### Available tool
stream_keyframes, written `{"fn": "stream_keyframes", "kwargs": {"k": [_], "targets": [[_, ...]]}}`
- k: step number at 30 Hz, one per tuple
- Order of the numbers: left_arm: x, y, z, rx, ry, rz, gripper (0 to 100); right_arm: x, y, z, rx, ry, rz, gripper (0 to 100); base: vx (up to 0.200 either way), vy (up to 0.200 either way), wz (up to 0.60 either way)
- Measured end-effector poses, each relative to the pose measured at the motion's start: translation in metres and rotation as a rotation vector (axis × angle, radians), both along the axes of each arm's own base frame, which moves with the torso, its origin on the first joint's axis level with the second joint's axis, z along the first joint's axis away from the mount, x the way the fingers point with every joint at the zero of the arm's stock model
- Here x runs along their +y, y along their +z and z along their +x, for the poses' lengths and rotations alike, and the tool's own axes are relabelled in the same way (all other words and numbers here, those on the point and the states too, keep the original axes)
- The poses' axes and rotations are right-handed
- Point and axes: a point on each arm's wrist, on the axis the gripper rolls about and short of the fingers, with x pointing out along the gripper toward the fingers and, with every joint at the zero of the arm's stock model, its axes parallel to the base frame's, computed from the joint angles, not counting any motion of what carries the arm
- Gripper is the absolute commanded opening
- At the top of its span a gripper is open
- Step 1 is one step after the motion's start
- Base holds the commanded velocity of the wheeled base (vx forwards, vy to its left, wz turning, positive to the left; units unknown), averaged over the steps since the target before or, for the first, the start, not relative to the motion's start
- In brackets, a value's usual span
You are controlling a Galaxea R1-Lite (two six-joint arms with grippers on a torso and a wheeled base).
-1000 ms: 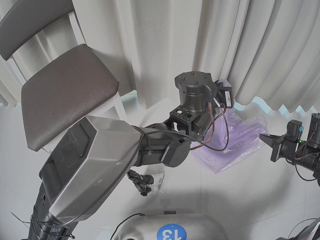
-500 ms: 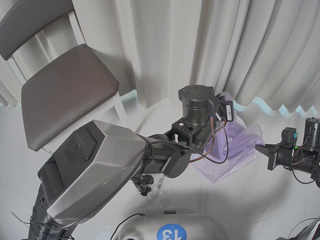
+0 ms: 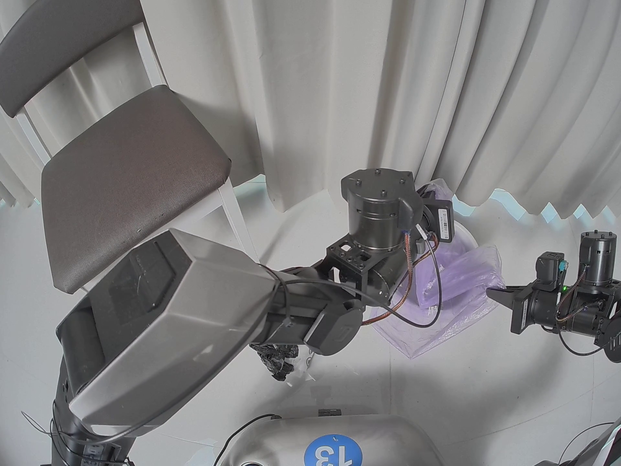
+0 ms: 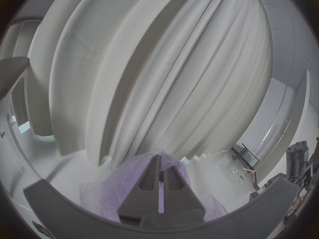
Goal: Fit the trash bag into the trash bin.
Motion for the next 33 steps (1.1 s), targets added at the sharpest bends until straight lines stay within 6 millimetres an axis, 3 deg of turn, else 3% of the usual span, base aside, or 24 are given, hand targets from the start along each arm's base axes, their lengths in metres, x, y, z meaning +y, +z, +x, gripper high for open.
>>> {"fn": "stream_keyframes", "kwargs": {"k": [11, 19, 33], "targets": [[0.003, 0.007, 0.002, -0.008, -0.041, 0.001, 0, -0.001, -0.005, 0.011, 0.020, -0.020, 0.003, 0, 0.000, 0.000, 0.00], [-0.001, 0.016, 0.018, -0.003, -0.043, 0.010, 0, -0.020, -0.006, 0.032, 0.036, -0.122, 0.040, 0, 0.000, 0.000, 0.00], [-0.004, -0.016, 0.057, 0.019, -0.041, 0.038, 0, -0.056, -0.015, 0.059, 0.058, -0.254, 0.056, 0, 0.000, 0.000, 0.00]]}}
